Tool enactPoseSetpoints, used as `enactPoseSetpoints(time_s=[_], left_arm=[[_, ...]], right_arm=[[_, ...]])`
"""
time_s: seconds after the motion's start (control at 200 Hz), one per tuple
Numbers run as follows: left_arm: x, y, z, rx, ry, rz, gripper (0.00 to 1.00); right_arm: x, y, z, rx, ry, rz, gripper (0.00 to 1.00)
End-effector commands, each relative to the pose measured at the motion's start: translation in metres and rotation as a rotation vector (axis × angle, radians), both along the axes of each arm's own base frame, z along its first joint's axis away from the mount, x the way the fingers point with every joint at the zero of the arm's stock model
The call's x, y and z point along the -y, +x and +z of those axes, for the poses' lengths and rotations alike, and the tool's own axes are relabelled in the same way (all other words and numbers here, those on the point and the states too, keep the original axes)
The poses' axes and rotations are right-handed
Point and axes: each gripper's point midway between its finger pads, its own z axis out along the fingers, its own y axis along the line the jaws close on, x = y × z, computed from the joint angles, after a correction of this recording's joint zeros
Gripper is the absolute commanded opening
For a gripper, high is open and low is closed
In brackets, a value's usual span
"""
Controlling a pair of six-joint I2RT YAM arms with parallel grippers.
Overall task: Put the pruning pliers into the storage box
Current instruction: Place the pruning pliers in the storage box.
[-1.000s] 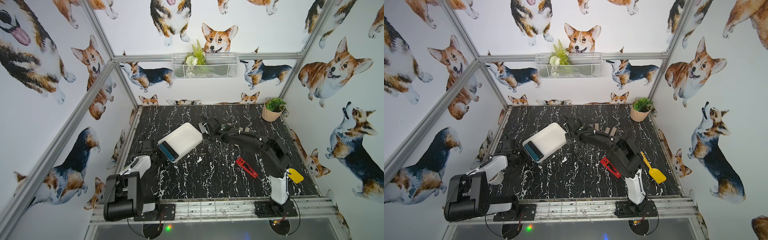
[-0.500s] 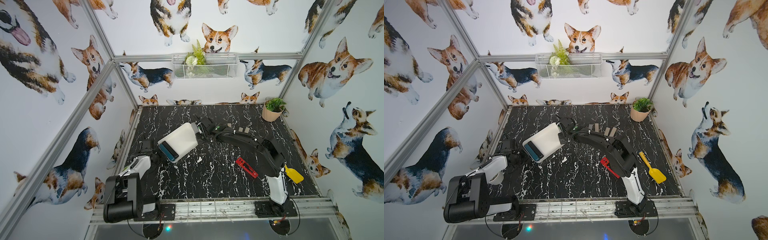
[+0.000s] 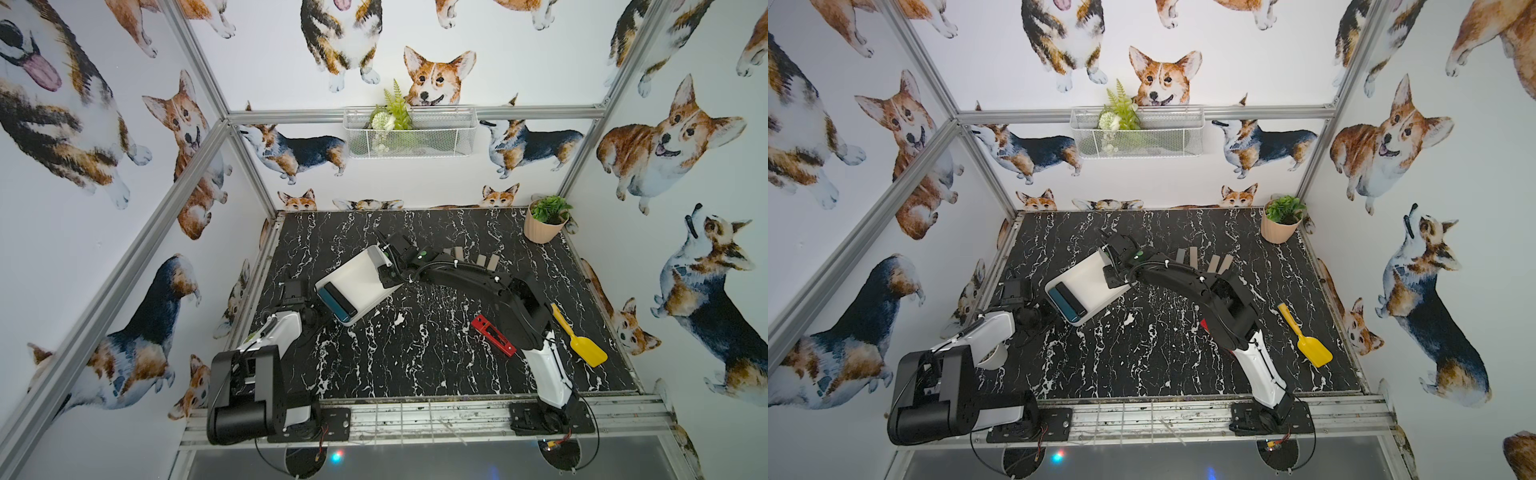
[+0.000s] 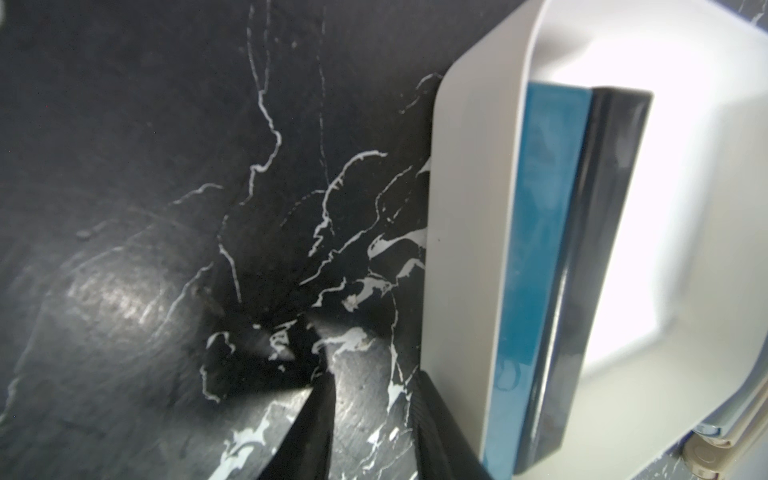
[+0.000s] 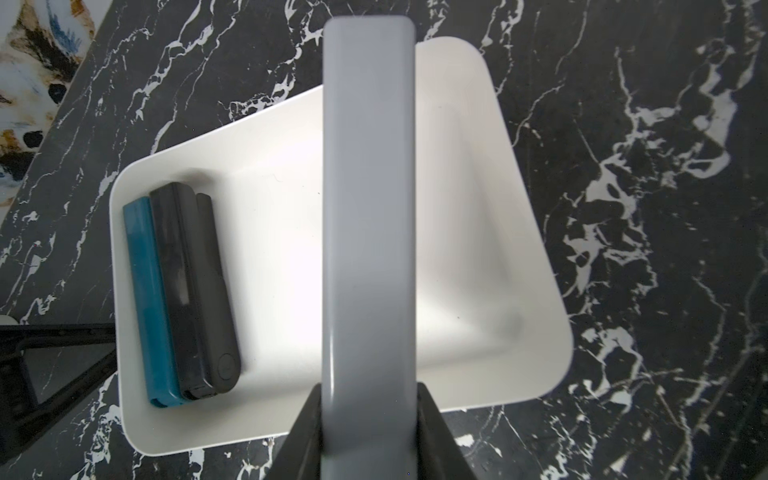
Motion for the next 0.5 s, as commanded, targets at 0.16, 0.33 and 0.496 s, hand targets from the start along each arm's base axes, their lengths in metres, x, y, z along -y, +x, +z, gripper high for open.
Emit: enactPoseSetpoints(time_s=[0.16,0.33,0.496], left_arm=[[-0.001,0.0,-0.002,-0.008,0.001,0.002,0.35],[0.0,0.0,-0.001,-0.006,0.001,0.001,0.35],[-0.001,-0.001,-0.001,-0.008,0.004,0.001,0.35]], right_arm=[[-0.019,-0.006,-0.003,-0.011,0.007,0.053,0.0],[-0.032,-0.006,-0.001,-0.013,0.02,0.077,0.0],[-0.045,-0.009,-0.005,-0.022,0.028,0.108,0.0]])
